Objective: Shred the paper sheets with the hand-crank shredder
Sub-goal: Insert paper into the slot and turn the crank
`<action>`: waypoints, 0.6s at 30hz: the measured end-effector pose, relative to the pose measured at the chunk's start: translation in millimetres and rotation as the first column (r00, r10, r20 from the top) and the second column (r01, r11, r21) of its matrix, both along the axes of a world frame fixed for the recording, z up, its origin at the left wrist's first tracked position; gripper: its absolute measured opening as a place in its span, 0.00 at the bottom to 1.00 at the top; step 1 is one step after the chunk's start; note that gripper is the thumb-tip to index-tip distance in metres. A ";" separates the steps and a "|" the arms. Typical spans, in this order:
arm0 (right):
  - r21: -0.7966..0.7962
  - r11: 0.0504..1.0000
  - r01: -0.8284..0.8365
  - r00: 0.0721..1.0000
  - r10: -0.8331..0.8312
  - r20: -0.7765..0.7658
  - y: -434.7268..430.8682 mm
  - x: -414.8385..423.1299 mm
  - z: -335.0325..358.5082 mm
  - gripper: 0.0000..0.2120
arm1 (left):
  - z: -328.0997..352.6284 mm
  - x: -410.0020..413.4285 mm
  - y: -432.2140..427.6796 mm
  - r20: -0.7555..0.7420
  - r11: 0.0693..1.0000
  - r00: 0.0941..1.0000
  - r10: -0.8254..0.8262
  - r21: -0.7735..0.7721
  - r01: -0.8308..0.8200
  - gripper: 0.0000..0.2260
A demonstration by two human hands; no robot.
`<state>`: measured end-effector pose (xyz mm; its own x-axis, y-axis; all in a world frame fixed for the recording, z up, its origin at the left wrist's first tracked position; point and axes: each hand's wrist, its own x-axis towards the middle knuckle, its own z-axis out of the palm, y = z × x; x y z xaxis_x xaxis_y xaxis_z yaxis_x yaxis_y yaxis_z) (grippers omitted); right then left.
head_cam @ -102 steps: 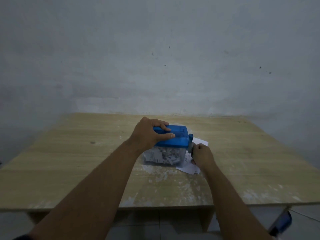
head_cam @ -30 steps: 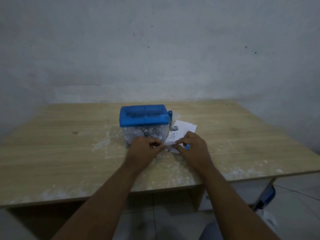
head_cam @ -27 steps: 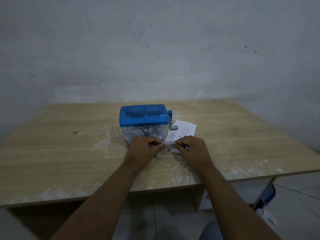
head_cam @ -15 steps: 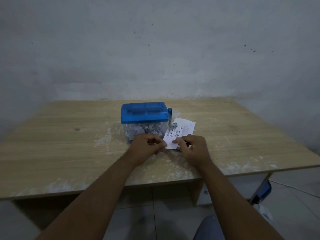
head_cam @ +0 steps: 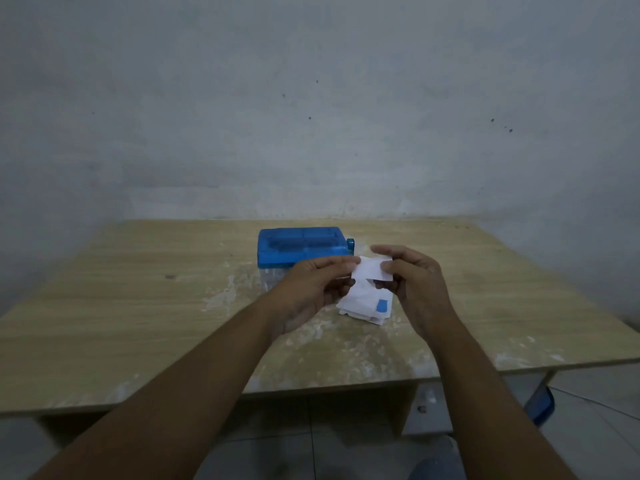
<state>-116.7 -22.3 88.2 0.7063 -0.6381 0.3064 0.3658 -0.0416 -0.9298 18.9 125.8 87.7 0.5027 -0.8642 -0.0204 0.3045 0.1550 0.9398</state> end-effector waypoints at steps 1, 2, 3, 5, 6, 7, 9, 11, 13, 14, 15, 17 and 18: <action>-0.038 0.999 0.001 1.000 -0.001 -0.012 0.4 3.3 8.8 0.17 | 6.1 5.8 0.6 0.059 0.999 0.997 0.040 -0.016 -0.039 0.07; -0.096 0.995 0.012 0.999 -0.015 -0.034 0.3 7.1 16.9 0.16 | 13.1 11.7 1.0 0.122 0.996 0.989 0.081 -0.033 -0.077 0.08; -0.163 0.986 0.020 0.998 -0.030 -0.058 0.8 11.1 25.5 0.16 | 21.1 17.5 2.2 0.179 0.993 0.977 0.118 -0.050 -0.111 0.09; -0.273 0.962 0.003 0.995 -0.031 -0.098 0.4 21.7 41.7 0.19 | 38.2 28.7 7.3 0.289 0.984 0.941 0.177 -0.074 -0.163 0.11; -0.323 0.947 -0.011 0.993 -0.028 -0.116 0.3 29.1 49.7 0.20 | 47.1 34.9 10.5 0.350 0.979 0.914 0.204 -0.078 -0.189 0.11; -0.380 0.925 -0.013 0.990 -0.041 -0.132 0.5 35.9 56.8 0.21 | 54.9 39.7 13.6 0.417 0.973 0.880 0.229 -0.079 -0.215 0.10; -0.501 0.866 0.005 0.986 -0.086 -0.140 1.6 51.5 69.4 0.21 | 66.5 51.4 19.1 0.566 0.951 0.768 0.299 -0.108 -0.290 0.09; -0.595 0.802 0.041 0.987 -0.123 -0.099 4.0 66.6 79.5 0.19 | 73.7 64.9 22.5 0.681 0.916 0.625 0.382 -0.187 -0.355 0.09; -0.634 0.768 0.086 0.989 -0.142 -0.038 5.4 82.9 87.7 0.16 | 79.3 79.8 25.3 0.742 0.889 0.514 0.431 -0.249 -0.385 0.07; -0.640 0.762 0.101 0.989 -0.149 -0.021 5.0 90.9 89.6 0.15 | 80.0 85.9 26.5 0.757 0.883 0.486 0.437 -0.258 -0.393 0.07; -0.645 0.757 0.107 0.988 -0.153 -0.016 4.8 98.3 89.8 0.15 | 79.2 90.9 27.5 0.768 0.880 0.469 0.436 -0.254 -0.402 0.06; -0.660 0.745 0.097 0.986 -0.162 -0.038 4.4 112.4 85.9 0.14 | 73.0 99.1 27.9 0.792 0.873 0.438 0.425 -0.231 -0.430 0.06; -0.667 0.740 0.084 0.985 -0.164 -0.057 4.2 119.2 82.5 0.14 | 68.6 103.0 27.5 0.801 0.869 0.430 0.416 -0.212 -0.446 0.06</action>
